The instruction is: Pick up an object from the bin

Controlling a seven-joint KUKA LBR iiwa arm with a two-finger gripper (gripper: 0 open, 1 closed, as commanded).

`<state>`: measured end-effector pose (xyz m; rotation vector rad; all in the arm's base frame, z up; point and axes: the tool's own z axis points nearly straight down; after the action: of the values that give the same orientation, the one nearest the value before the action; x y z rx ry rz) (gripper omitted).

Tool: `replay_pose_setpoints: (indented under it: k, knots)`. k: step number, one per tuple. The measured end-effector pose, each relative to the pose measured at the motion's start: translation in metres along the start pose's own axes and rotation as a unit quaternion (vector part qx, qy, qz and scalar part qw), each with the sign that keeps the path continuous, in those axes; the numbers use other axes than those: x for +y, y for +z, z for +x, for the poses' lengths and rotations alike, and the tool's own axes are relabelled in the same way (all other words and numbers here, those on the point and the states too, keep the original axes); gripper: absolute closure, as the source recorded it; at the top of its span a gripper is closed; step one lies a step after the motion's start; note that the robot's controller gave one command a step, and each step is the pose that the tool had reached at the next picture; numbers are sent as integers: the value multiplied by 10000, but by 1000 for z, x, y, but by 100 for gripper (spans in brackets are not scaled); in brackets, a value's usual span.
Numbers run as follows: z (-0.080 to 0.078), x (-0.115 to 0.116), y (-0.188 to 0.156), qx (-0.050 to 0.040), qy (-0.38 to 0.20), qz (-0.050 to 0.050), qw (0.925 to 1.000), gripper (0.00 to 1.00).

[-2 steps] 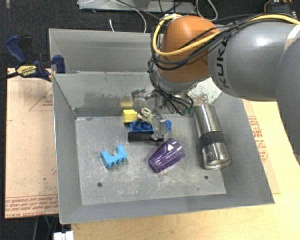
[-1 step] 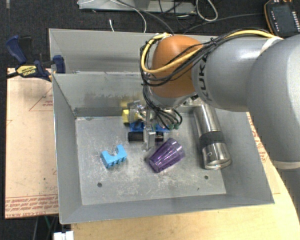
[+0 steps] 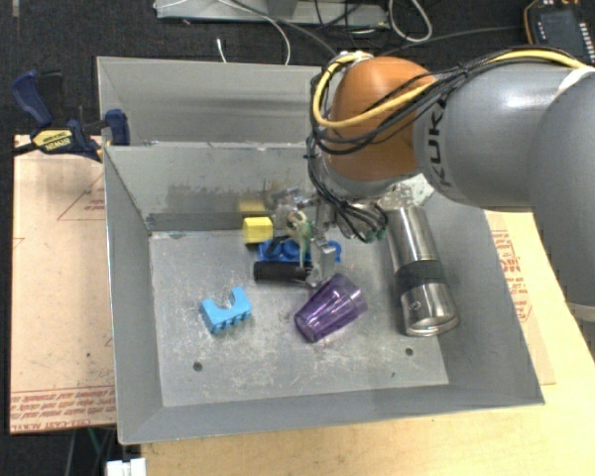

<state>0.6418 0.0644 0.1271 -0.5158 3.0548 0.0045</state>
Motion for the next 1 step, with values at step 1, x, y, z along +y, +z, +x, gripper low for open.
replay_pose_setpoints:
  k: [1]
  knots:
    - [-5, 22, 12, 78, 488, -30, 9988, 0]
